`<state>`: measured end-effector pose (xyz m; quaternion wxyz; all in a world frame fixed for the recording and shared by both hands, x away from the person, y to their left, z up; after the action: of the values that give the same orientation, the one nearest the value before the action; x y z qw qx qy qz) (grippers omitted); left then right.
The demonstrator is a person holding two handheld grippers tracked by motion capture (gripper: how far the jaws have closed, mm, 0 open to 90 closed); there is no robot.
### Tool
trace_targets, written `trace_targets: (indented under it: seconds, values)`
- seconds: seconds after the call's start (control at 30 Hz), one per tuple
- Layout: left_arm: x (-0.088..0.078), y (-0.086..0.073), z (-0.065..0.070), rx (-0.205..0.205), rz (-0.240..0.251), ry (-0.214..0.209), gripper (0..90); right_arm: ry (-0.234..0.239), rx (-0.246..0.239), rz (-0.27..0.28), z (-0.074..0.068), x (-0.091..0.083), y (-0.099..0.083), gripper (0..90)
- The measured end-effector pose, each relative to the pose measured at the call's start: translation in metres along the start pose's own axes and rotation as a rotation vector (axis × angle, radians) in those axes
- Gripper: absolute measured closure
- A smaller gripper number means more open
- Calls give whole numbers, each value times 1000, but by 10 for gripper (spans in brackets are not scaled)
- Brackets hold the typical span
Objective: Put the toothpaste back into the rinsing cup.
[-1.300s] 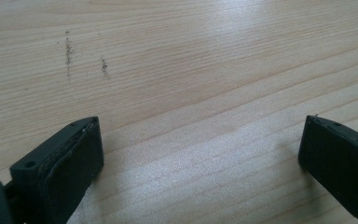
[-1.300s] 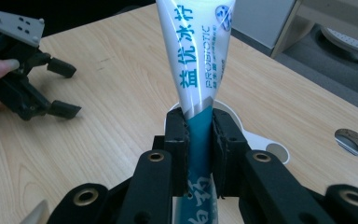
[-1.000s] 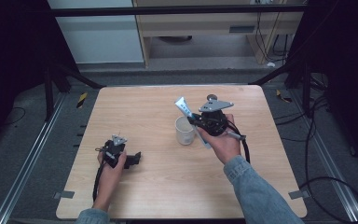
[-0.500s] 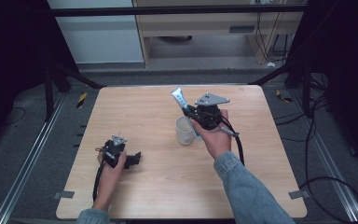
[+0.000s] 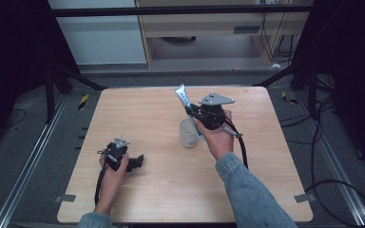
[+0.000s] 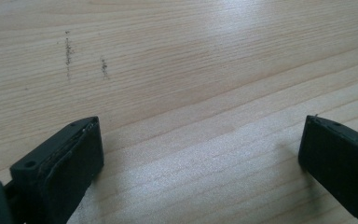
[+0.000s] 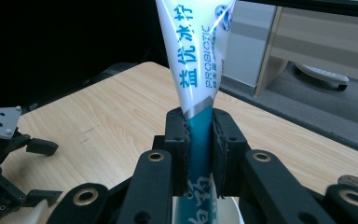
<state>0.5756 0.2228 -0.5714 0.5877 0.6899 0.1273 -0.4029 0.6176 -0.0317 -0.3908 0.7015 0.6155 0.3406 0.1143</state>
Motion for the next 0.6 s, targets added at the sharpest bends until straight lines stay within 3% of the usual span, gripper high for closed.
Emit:
trace_targets:
  seconds: [0.6]
  values:
    - [0,0,0,0,0,0,0,-28,10,72,1,1,8,783]
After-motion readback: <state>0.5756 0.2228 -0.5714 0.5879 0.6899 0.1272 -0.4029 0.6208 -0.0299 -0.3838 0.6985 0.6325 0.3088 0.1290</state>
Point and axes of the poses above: each handheld gripper's, and its own axes: x roughly forward along the jaws, y roughly out of its top, z roughly to its right, the point moved 9 cm from there along x, roughly forward along the jaws, and after that the axes turned 3 degrees about -y, right-handed, at the moved point
